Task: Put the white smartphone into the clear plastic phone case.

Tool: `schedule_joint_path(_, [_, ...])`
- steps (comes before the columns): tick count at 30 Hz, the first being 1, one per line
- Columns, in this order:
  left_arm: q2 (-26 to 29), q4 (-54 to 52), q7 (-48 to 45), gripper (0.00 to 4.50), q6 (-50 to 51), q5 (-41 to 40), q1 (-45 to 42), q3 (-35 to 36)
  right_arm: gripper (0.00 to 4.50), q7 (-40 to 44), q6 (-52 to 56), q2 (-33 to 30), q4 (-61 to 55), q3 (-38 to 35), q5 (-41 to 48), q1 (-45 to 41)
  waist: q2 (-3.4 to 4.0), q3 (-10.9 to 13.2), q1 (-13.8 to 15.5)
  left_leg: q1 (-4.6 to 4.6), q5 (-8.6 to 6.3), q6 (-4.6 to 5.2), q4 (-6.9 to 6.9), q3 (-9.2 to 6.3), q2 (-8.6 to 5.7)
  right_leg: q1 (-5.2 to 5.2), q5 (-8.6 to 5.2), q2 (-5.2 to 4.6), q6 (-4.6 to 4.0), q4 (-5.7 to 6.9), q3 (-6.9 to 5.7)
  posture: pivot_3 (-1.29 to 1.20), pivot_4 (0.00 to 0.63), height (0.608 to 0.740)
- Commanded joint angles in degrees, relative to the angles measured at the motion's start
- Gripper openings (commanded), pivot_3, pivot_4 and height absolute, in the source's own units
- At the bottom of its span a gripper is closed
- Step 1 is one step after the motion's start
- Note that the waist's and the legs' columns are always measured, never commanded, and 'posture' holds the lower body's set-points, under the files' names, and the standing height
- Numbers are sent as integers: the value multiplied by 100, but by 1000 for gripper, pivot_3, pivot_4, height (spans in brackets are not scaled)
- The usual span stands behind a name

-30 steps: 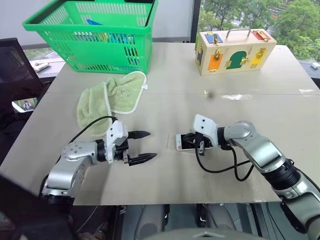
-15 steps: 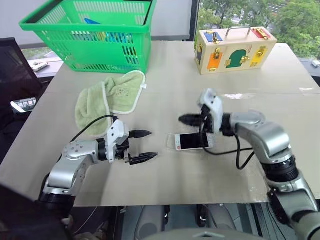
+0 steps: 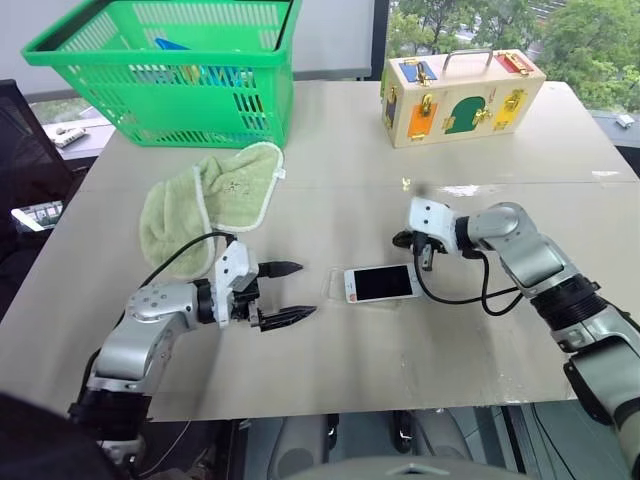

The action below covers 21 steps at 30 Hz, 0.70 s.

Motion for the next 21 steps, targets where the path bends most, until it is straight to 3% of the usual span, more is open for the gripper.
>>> schedule_joint_path(1, [75, -309, 38, 4500, -31, -109, 98, 200, 40, 498, -131, -76, -241, -172, 216, 52, 0, 0, 3, 0, 0, 0, 0, -1, 2, 0, 0, 0, 0, 0, 0, 0, 150, 740])
schedule_joint_path(9, [69, -278, 69, 4500, -49, -108, 100, 171, 40, 1070, 17, -268, -677, -282, 447, 273, 0, 0, 8, 6, 0, -1, 0, -2, 8, 3, 0, -2, 0, 1, 0, 0, 150, 740])
schedule_joint_path(21, [66, -126, -25, 4500, -70, -78, -39, 116, 40, 1053, 309, -303, -1116, -493, 576, 450, 0, 0, 12, 6, 1, -2, 0, -1, 7, 3, 0, -1, -1, 2, 0, 0, 150, 740])
